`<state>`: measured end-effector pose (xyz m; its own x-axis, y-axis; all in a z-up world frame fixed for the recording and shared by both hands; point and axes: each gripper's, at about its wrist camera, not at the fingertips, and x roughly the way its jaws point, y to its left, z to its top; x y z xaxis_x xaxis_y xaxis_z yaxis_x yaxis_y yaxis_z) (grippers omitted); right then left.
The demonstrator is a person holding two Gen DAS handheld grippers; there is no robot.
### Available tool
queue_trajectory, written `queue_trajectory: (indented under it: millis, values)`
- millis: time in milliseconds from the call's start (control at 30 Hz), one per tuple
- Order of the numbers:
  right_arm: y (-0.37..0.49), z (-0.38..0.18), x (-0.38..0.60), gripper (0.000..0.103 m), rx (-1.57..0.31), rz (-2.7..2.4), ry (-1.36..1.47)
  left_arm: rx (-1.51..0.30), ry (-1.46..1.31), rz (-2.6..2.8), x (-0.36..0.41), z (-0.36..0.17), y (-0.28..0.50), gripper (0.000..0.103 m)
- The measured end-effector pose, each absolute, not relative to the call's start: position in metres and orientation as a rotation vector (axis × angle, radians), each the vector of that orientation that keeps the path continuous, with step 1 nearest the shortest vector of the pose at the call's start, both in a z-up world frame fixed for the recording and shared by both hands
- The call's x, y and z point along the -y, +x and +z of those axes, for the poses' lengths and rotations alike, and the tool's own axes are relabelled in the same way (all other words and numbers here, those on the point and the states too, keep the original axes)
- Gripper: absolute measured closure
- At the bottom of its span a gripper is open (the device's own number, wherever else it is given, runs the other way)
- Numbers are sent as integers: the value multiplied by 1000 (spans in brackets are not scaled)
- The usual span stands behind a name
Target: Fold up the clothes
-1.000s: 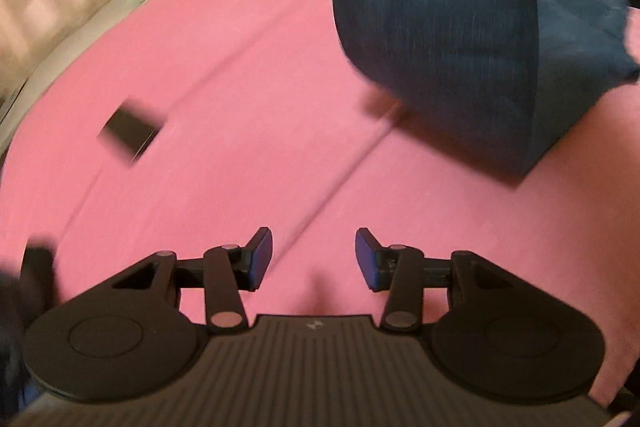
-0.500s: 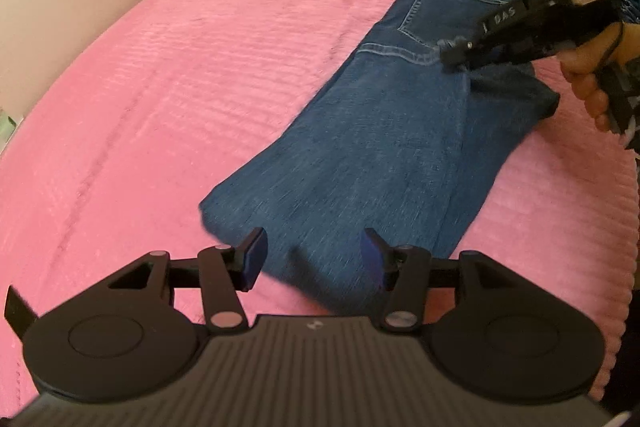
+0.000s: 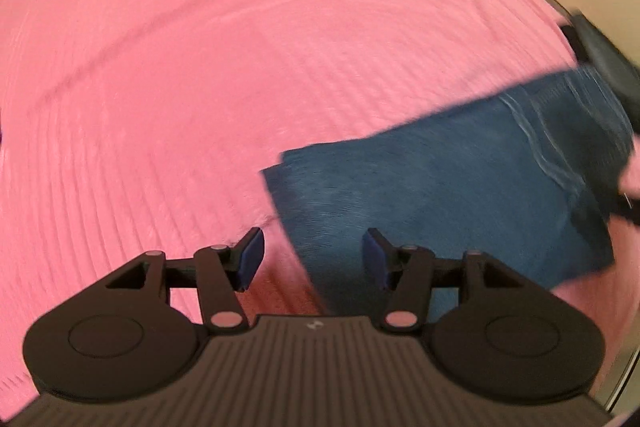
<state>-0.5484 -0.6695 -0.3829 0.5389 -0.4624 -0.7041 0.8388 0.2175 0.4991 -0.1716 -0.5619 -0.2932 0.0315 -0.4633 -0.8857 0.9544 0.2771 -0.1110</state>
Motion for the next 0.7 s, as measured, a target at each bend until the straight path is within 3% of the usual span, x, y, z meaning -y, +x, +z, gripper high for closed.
queue_trajectory:
  millis: [200, 333, 400, 567, 700]
  values:
    - [-518, -401, 649, 49, -551, -875, 930, -1087, 621, -1194, 579, -343, -145, 53]
    - [-500, -395, 635, 49, -566, -911, 902, -1103, 646, -1258, 579, -336, -132, 54]
    - [-486, -381, 624, 49, -591, -903, 838, -1082, 677, -1299, 576, -329, -127, 59]
    - [-424, -351, 569, 49, -680, -672, 537, -624, 1037, -1571, 550, -306, -150, 58]
    - [-365, -367, 525, 49, -713, -435, 365, -196, 1277, -1800, 520, -312, -169, 55]
